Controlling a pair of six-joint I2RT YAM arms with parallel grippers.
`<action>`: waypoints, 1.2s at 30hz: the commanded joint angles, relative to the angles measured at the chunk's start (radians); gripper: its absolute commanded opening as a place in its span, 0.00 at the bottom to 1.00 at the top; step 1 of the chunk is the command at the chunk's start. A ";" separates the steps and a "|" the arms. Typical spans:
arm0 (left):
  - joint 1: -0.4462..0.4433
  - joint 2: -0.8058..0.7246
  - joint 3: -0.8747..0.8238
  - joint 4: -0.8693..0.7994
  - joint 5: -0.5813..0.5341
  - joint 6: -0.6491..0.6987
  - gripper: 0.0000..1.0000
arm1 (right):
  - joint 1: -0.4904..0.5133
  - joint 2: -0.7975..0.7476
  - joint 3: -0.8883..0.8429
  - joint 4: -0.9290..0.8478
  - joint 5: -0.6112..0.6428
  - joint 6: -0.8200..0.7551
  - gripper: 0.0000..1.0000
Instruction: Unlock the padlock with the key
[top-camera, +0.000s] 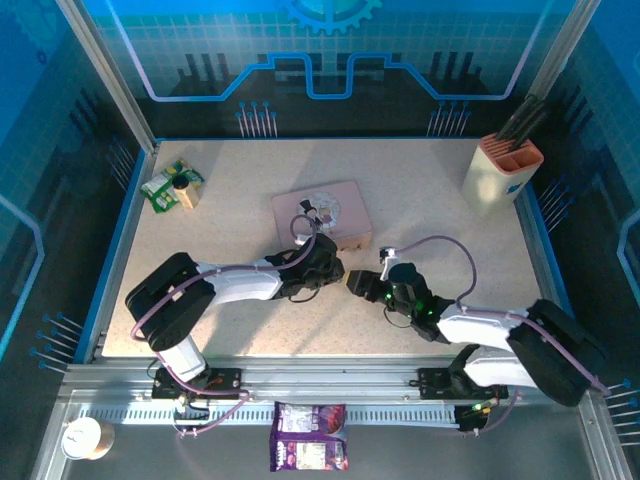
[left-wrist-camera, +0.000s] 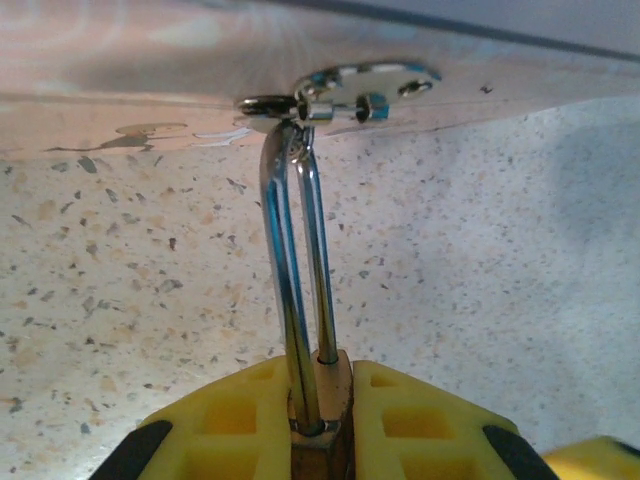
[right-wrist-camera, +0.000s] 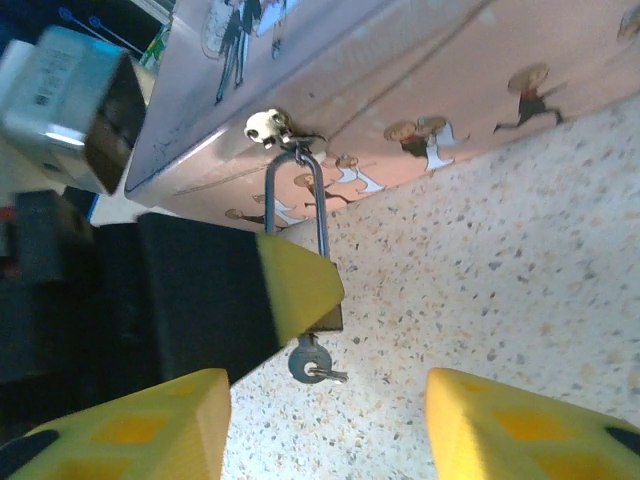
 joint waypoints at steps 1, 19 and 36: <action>-0.025 0.032 0.056 -0.066 -0.049 0.122 0.00 | -0.048 -0.083 0.030 -0.261 0.016 -0.107 0.58; -0.059 0.052 0.082 -0.139 -0.156 0.168 0.28 | -0.138 -0.152 0.011 -0.292 -0.042 -0.108 0.59; -0.048 -0.199 0.027 -0.226 -0.283 0.293 0.51 | -0.134 -0.066 0.058 -0.238 -0.110 -0.188 0.56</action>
